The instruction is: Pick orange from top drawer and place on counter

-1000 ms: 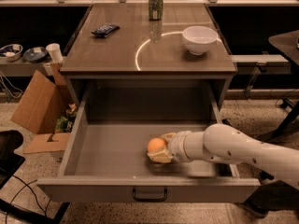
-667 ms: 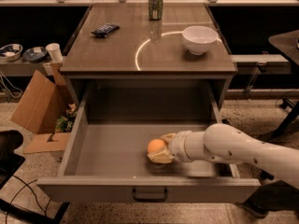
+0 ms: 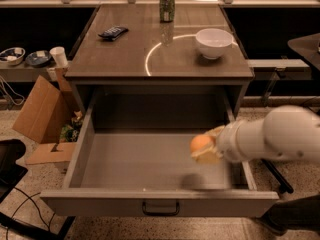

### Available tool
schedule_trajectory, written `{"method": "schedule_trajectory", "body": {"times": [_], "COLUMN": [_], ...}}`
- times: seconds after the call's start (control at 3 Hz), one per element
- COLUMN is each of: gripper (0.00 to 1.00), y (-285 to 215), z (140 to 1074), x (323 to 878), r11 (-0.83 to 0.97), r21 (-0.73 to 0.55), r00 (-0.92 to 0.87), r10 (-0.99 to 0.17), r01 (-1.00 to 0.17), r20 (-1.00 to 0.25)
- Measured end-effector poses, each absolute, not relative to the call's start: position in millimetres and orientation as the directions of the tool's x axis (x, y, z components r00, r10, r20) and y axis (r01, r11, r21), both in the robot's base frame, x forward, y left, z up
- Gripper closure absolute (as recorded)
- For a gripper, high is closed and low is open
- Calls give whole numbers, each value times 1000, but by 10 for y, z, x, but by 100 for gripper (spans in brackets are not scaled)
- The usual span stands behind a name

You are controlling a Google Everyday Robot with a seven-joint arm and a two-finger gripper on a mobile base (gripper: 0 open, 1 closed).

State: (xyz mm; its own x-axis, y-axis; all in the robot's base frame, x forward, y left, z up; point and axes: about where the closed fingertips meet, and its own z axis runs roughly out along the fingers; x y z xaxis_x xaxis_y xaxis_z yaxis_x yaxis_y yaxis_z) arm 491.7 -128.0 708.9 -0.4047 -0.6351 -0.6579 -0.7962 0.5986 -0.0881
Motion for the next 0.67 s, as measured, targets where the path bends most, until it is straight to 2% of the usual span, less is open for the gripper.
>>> {"method": "schedule_trajectory", "body": {"times": [0.33, 0.67], "gripper": [100, 100], "y": [-1462, -1444], "z": [7970, 8423], "x": [5187, 5641], "r11": [601, 611], "r21": [-132, -94], "r00": [-379, -398], "r10": [-643, -616], "r01": [-788, -786], "r20": [-665, -680]}}
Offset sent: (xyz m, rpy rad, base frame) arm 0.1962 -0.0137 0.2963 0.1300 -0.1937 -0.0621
